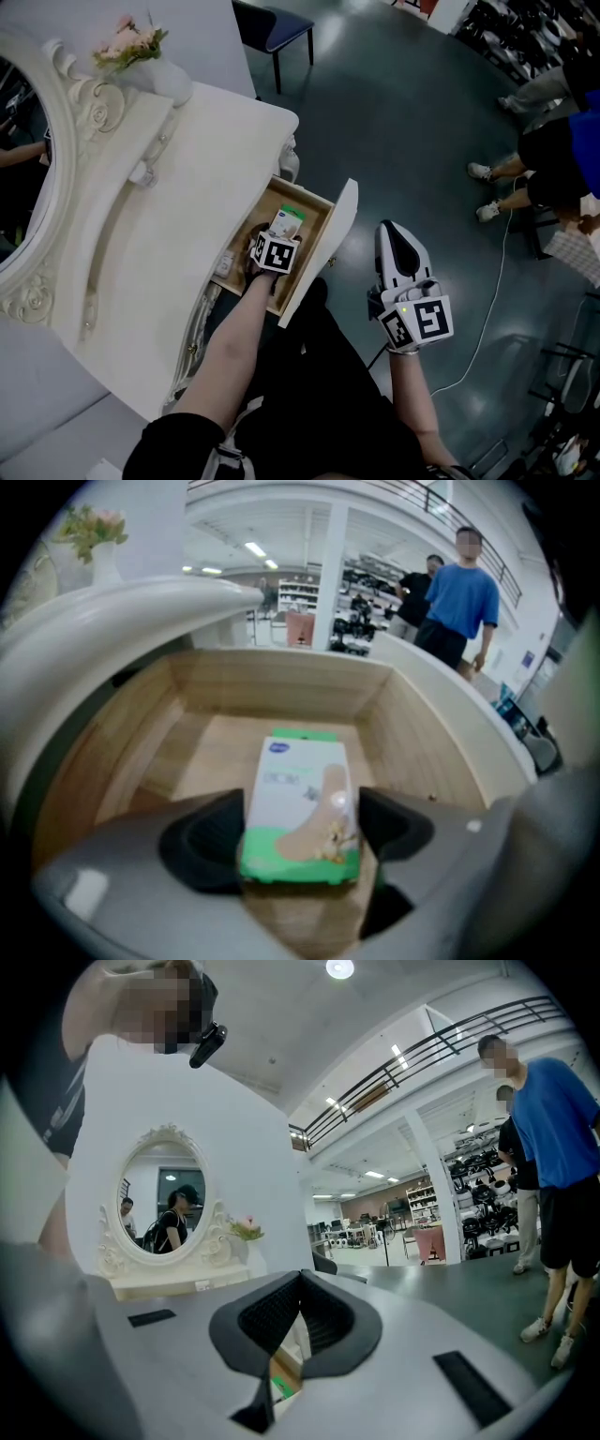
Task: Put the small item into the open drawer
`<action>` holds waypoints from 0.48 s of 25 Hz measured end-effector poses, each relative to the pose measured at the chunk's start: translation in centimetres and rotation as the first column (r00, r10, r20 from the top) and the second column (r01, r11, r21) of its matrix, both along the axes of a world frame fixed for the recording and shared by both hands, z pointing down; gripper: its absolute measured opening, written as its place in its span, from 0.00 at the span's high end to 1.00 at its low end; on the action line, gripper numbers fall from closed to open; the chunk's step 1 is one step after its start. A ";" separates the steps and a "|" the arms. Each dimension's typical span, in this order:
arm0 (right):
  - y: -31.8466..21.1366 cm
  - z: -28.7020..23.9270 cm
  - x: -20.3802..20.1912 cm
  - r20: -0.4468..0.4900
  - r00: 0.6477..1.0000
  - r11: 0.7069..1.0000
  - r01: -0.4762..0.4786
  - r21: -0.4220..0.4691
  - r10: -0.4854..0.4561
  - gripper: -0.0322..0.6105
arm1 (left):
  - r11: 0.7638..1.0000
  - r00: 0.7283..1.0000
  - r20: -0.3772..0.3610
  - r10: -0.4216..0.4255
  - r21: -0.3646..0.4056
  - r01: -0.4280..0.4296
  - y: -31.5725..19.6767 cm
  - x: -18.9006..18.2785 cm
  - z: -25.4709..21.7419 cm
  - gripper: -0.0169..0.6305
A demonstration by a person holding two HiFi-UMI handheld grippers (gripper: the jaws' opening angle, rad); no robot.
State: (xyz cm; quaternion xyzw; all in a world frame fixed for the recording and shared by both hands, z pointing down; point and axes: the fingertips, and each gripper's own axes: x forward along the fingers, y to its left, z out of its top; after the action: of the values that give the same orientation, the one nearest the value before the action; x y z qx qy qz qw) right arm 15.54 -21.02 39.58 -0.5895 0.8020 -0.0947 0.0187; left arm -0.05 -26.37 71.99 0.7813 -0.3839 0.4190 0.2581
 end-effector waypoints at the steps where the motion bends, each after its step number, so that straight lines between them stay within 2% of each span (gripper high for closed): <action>1: 0.0 0.0 0.0 0.001 1.000 1.000 0.001 0.001 -0.001 0.95 | 1.000 1.000 -0.005 -0.002 0.008 0.002 -0.2 0.0 -0.3 0.38; 6: 0.0 -0.3 -0.3 0.005 1.000 1.000 0.007 0.012 -0.007 0.95 | 0.995 0.998 -0.063 -0.018 0.100 0.024 -1.6 0.4 -4.1 0.39; 12: 0.1 -1.0 -1.0 0.008 1.000 0.999 0.019 0.033 -0.019 0.95 | 0.966 0.987 -0.163 -0.004 0.255 0.046 -3.2 1.2 -10.7 0.50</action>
State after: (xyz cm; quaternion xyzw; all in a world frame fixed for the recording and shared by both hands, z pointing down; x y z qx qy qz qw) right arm 14.56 -20.94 38.55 -0.5812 0.8088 -0.0842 0.0306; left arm 1.20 -29.53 61.26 0.8345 -0.4230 0.2977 0.1900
